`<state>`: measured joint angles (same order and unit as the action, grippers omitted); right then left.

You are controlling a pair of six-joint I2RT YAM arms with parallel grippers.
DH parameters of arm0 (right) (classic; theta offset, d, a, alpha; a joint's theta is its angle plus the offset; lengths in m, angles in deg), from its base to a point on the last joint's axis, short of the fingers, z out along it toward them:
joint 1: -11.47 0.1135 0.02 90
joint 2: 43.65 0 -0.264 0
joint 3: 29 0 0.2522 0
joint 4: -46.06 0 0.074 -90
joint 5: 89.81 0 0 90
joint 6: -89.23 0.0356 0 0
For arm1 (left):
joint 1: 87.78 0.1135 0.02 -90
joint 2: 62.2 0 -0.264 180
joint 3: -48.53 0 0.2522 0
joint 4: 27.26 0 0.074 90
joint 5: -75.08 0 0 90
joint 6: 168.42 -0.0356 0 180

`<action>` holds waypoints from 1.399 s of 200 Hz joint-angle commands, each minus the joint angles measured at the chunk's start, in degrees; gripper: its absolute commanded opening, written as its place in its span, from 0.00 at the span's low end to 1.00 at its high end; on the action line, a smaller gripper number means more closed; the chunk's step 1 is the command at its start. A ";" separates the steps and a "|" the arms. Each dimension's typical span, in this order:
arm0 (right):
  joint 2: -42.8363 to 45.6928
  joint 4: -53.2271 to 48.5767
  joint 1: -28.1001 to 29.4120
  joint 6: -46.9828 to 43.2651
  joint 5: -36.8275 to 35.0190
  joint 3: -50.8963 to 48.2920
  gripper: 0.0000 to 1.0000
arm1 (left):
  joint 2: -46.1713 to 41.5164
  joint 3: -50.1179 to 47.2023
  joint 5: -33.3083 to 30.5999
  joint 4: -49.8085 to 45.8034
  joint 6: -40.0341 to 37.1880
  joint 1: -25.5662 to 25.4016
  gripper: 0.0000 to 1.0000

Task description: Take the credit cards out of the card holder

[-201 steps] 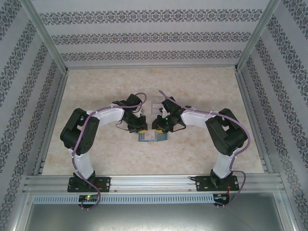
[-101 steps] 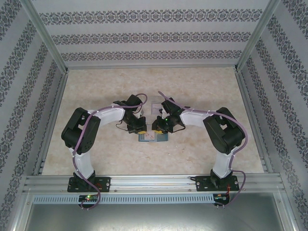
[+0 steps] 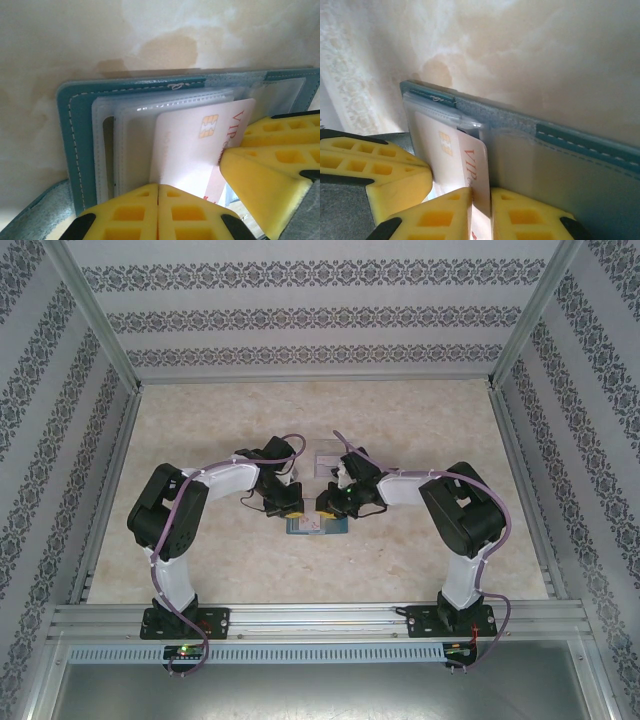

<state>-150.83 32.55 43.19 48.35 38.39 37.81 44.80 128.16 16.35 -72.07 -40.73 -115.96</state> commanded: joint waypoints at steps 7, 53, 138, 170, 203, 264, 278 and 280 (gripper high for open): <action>0.53 7.79 0.04 2.61 3.54 -2.50 0.16 | 2.12 -0.17 -2.80 -2.88 -1.06 -0.49 0.07; 1.79 8.52 -0.17 2.47 3.86 -3.12 0.10 | 2.36 0.18 -3.29 -3.27 -1.13 -0.52 0.07; 4.52 -2.85 -2.63 -2.76 -1.86 -3.05 0.03 | 1.81 0.74 -3.73 -4.46 -1.80 -0.52 0.07; 6.07 -8.26 -2.83 -5.42 -4.59 -1.79 0.03 | 1.74 0.89 -3.78 -4.64 -1.84 -0.51 0.07; 7.91 -13.96 -2.81 -8.09 -7.97 -0.03 0.03 | 1.38 1.10 -3.80 -4.92 -2.12 -0.49 0.07; 9.70 -19.13 -2.74 -10.32 -10.37 2.17 0.02 | 0.81 1.30 -3.75 -4.70 -1.83 -0.47 0.07; 9.96 -20.43 -2.65 -10.91 -10.94 2.81 0.02 | 0.69 1.36 -3.67 -4.59 -1.68 -0.48 0.07; 10.03 -20.57 -2.64 -10.96 -11.01 2.90 0.03 | 0.65 1.41 -3.67 -4.56 -1.60 -0.49 0.07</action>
<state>-142.10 16.72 40.83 39.63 30.56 39.13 44.95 128.92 15.00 -73.45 -41.41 -115.96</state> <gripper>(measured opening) 0.059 0.071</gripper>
